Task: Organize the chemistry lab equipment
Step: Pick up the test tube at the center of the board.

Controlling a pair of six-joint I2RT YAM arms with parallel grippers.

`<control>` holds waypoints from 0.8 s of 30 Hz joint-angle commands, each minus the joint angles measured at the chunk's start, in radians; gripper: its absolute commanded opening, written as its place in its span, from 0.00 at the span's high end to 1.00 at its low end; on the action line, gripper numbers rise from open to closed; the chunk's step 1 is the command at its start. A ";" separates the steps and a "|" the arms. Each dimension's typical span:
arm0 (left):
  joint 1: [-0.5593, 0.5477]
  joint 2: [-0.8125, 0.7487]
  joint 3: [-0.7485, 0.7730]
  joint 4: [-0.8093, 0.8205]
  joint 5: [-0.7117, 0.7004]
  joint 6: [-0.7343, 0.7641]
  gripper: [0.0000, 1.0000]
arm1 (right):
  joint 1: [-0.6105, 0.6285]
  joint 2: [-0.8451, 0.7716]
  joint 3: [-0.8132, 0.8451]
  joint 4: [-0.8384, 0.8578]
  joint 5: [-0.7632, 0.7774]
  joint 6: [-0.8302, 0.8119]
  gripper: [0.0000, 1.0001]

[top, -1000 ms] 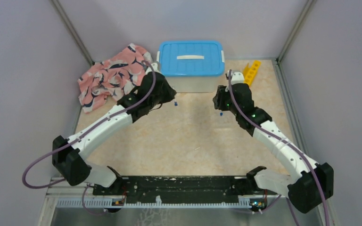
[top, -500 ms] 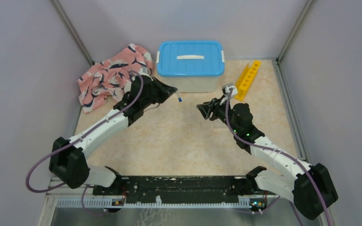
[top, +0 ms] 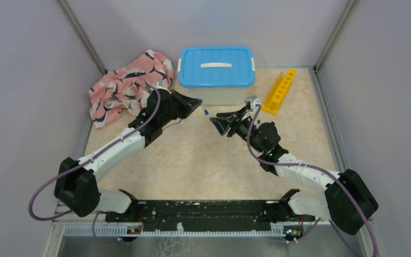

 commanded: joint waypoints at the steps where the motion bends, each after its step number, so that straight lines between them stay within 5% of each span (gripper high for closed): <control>1: 0.005 -0.007 -0.005 0.035 0.016 -0.102 1.00 | 0.015 0.025 0.011 0.154 0.041 0.009 0.56; 24: 0.002 0.066 0.018 0.062 0.066 -0.146 1.00 | 0.017 0.212 0.105 0.244 0.031 0.032 0.56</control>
